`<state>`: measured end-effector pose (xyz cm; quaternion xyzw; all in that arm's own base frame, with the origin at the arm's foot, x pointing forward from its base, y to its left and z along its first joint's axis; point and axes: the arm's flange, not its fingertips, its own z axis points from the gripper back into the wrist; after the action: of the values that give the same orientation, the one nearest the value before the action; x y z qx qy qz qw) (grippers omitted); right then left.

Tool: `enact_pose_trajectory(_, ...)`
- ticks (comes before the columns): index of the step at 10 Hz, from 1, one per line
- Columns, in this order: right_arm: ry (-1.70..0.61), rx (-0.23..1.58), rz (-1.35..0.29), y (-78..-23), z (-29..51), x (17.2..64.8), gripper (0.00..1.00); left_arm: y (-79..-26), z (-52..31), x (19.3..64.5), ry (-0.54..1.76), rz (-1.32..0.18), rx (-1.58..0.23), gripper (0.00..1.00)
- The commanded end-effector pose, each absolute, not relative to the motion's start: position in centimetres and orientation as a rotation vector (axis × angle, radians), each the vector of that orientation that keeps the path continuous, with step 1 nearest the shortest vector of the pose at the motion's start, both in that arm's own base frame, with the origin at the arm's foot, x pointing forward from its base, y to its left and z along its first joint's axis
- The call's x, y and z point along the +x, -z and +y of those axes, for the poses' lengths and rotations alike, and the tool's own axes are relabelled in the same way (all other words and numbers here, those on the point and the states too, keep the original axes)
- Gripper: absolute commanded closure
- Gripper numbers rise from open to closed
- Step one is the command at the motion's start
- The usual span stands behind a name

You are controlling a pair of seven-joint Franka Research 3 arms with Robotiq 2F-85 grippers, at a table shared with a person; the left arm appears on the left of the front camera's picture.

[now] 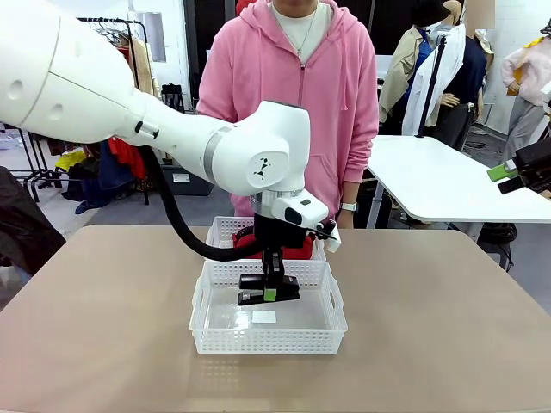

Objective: Distribute items into two baskets.
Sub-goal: Place the picked Stapler into the Organizing basket as instructed by the person.

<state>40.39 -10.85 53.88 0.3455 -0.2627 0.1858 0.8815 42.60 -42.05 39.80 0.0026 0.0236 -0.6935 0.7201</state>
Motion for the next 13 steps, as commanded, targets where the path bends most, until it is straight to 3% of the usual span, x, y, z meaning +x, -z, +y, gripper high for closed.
enact_pose_trajectory(1, -0.376, 0.716, -0.539, -54.1, -10.8, 40.3, 0.00, -38.7, -41.7, 42.5, 1.584, 0.038, 0.036, 0.82)
enact_pose_trajectory(8, -0.376, 0.716, -0.539, -54.1, -10.8, 40.3, 0.00, -34.1, -42.0, 42.4, 1.598, 0.097, 0.033, 0.82)
enact_pose_trajectory(13, -0.376, 0.716, -0.539, -54.1, -10.8, 40.3, 0.00, -33.6, -42.1, 42.2, 1.599, 0.113, 0.027, 0.82)
